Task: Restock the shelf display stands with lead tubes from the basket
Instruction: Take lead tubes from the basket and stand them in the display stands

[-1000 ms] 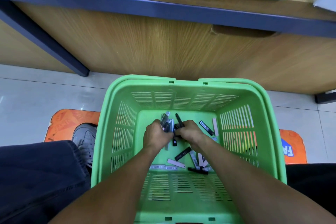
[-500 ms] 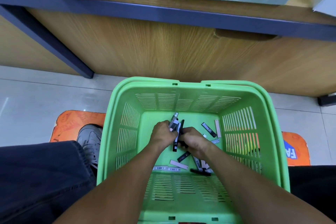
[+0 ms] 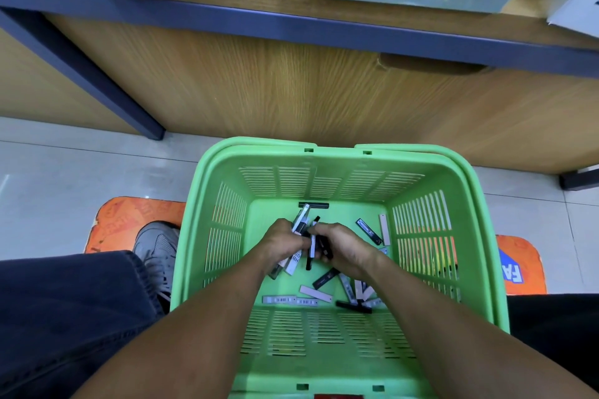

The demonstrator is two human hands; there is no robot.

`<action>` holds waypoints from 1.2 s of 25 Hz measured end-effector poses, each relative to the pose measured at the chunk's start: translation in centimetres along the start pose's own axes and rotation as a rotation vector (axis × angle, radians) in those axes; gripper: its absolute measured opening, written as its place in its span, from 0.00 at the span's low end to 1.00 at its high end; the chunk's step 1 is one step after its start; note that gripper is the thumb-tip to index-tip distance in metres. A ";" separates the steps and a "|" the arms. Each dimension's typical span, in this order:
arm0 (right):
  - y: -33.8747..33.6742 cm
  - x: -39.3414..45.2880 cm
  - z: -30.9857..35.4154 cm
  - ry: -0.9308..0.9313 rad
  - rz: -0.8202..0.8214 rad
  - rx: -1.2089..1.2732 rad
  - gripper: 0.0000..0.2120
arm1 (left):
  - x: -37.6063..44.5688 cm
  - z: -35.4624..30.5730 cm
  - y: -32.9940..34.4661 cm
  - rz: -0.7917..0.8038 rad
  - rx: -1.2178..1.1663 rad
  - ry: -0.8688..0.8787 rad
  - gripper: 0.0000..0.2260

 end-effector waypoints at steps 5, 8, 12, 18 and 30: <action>-1.1 -0.5 0.7 -0.023 -0.053 -0.022 0.06 | -1.5 0.6 0.1 0.189 -0.250 -0.009 0.07; -2.5 -1.1 1.2 -0.026 -0.184 -0.185 0.09 | -1.7 0.7 0.0 0.261 -0.332 -0.090 0.19; -3.2 -1.4 2.9 -0.179 -0.278 -0.258 0.10 | -2.8 -0.2 0.5 0.411 -0.440 -0.087 0.14; -2.2 -3.2 5.6 -0.278 -0.118 -0.320 0.18 | -5.0 -1.5 -0.3 0.383 -0.366 -0.009 0.05; -3.4 -15.7 19.7 -0.421 0.253 -0.544 0.14 | -17.6 -9.4 -3.5 0.505 -0.195 0.231 0.04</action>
Point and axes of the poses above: each hand's wrist, its own x-axis towards the middle knuckle, its own y-axis out of the palm, z = x × y, the point moved 3 cm from there along x, towards the middle knuckle, and after that the axes turned 10 degrees about -y, right-handed, at the moved point
